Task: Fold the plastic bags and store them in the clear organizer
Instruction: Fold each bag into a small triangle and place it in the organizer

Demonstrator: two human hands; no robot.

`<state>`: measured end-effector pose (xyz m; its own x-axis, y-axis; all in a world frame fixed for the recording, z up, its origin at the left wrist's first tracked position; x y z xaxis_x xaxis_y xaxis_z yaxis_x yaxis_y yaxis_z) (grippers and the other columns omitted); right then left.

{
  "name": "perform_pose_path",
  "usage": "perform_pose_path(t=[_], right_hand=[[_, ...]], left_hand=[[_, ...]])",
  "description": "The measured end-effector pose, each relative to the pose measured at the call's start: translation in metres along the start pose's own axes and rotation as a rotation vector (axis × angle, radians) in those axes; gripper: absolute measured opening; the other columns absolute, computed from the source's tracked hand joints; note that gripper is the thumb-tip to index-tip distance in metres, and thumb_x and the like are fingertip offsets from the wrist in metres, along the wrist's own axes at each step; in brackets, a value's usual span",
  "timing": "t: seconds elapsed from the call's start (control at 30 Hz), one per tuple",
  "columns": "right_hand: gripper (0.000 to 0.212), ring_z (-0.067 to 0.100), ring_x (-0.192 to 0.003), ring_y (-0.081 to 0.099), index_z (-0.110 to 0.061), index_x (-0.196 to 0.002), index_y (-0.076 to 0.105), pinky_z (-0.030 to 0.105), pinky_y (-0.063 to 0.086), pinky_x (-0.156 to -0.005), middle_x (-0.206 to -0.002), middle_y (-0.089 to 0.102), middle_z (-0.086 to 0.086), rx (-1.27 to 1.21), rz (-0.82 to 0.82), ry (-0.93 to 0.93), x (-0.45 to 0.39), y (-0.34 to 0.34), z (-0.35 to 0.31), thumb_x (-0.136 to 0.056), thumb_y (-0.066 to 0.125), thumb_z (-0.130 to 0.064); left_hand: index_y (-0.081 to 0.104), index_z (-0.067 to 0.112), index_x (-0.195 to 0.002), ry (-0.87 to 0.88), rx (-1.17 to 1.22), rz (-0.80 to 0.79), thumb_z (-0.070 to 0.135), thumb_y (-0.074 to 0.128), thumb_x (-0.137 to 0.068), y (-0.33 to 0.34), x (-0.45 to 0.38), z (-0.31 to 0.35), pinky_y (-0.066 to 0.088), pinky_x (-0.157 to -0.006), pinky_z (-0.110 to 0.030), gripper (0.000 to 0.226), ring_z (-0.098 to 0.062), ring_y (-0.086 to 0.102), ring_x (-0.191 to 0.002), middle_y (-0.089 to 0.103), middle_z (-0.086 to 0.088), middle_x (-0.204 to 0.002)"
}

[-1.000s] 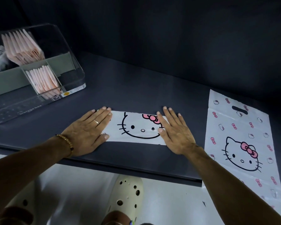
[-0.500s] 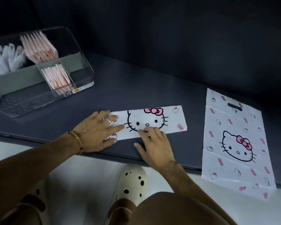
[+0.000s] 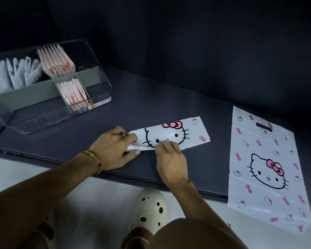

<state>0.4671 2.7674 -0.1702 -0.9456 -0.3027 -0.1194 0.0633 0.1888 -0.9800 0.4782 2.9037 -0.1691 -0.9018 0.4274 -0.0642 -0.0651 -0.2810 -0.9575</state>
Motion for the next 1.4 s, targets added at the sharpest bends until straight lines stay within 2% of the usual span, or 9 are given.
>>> perform_pose_path(t=[0.17, 0.37, 0.57, 0.73, 0.9, 1.0, 1.13, 1.23, 1.4], right_hand=[[0.028, 0.008, -0.055, 0.032, -0.019, -0.069, 0.048, 0.022, 0.029, -0.053, -0.059, 0.037, -0.013, -0.741, -0.117, 0.411, -0.003, 0.015, 0.051, -0.096, 0.05, -0.015], [0.038, 0.018, -0.081, 0.047, 0.001, -0.073, 0.055, 0.038, 0.039, -0.082, -0.078, 0.052, 0.015, -1.236, -0.208, 0.6, -0.003, 0.026, 0.07, -0.083, 0.066, -0.033], [0.044, 0.005, -0.049, 0.032, -0.008, -0.065, 0.044, 0.016, 0.03, -0.044, -0.058, 0.038, -0.004, -0.981, 0.046, 0.86, 0.005, 0.031, 0.094, -0.092, 0.061, -0.039], [0.018, 0.008, -0.06, 0.057, -0.022, -0.074, 0.06, 0.016, 0.04, -0.05, -0.066, 0.061, -0.012, -0.788, 0.078, 0.931, 0.001, 0.031, 0.105, -0.091, 0.064, -0.028], [0.014, 0.012, -0.059, 0.057, -0.017, -0.08, 0.059, 0.021, 0.043, -0.055, -0.065, 0.062, -0.007, -0.615, -0.007, 0.8, -0.013, 0.03, 0.1, -0.092, 0.061, -0.024], [0.014, 0.012, -0.057, 0.053, -0.019, -0.08, 0.057, 0.023, 0.042, -0.054, -0.063, 0.058, -0.008, -0.59, -0.069, 0.688, -0.018, 0.032, 0.096, -0.094, 0.057, -0.022], [0.014, 0.006, -0.053, 0.05, -0.021, -0.078, 0.061, 0.021, 0.04, -0.053, -0.061, 0.059, -0.01, -0.582, -0.162, 0.536, -0.016, 0.032, 0.085, -0.091, 0.063, -0.026], [0.013, 0.013, -0.079, 0.058, -0.022, -0.097, 0.064, 0.028, 0.046, -0.065, -0.089, 0.064, -0.008, -0.364, -0.03, 0.457, -0.011, 0.009, 0.076, -0.089, 0.065, -0.031], [0.051, 0.031, -0.125, 0.049, -0.003, -0.133, 0.051, 0.045, 0.042, -0.104, -0.137, 0.052, 0.014, -0.095, 0.118, 0.255, 0.03, -0.005, 0.039, -0.096, 0.042, -0.036]], left_hand=[[0.065, 0.04, -0.107, -0.244, 0.828, -0.125, 0.045, 0.077, -0.072, 0.002, -0.008, -0.027, 0.042, -0.074, -0.009, 0.037, 0.009, 0.06, -0.089, 0.067, 0.025, -0.099], [0.07, 0.016, -0.091, -0.326, 0.607, -0.044, 0.033, 0.058, -0.091, 0.014, -0.019, -0.009, 0.046, -0.071, -0.03, 0.021, -0.016, 0.057, -0.073, 0.062, 0.0, -0.077], [0.042, 0.013, -0.053, -0.451, 0.675, -0.104, 0.041, 0.056, -0.091, 0.034, -0.029, 0.001, 0.037, -0.053, -0.029, 0.049, -0.01, 0.038, -0.05, 0.042, 0.004, -0.051], [0.035, 0.018, -0.049, -0.503, 0.373, -0.182, 0.044, 0.056, -0.086, 0.045, -0.036, -0.001, 0.035, -0.054, -0.027, 0.05, -0.018, 0.045, -0.058, 0.039, 0.004, -0.055], [0.046, 0.022, -0.064, -0.517, 0.171, -0.233, 0.051, 0.054, -0.079, 0.046, -0.039, -0.002, 0.038, -0.06, -0.027, 0.035, -0.021, 0.054, -0.074, 0.055, 0.001, -0.078], [0.05, 0.021, -0.067, -0.346, -0.001, 0.073, 0.048, 0.067, -0.065, 0.008, -0.039, 0.011, 0.041, -0.058, -0.029, 0.031, -0.022, 0.056, -0.079, 0.059, 0.0, -0.082], [0.06, 0.025, -0.116, -0.023, -0.044, 0.055, 0.043, 0.063, -0.069, 0.021, -0.028, 0.035, 0.035, -0.105, -0.052, 0.05, -0.038, 0.038, -0.13, 0.047, -0.01, -0.139], [0.034, 0.033, -0.144, -0.039, -0.128, -0.159, 0.051, 0.032, -0.091, 0.053, -0.019, 0.034, 0.016, -0.116, -0.047, 0.056, -0.033, 0.017, -0.143, 0.024, 0.0, -0.156], [0.055, 0.018, -0.133, -0.156, -0.193, -0.114, 0.04, 0.027, -0.092, 0.04, -0.013, 0.032, 0.043, -0.096, -0.045, 0.054, -0.031, 0.048, -0.125, 0.053, -0.005, -0.138]])
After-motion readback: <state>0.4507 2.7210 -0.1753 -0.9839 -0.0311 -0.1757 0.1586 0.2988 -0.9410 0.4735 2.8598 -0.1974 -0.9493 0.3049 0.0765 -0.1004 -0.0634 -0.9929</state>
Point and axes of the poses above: each hand's wrist, its own x-axis away from the middle knuckle, its own y-axis out of the palm, z = x × y, the point moved 10 cm from there along -x, towards the middle knuckle
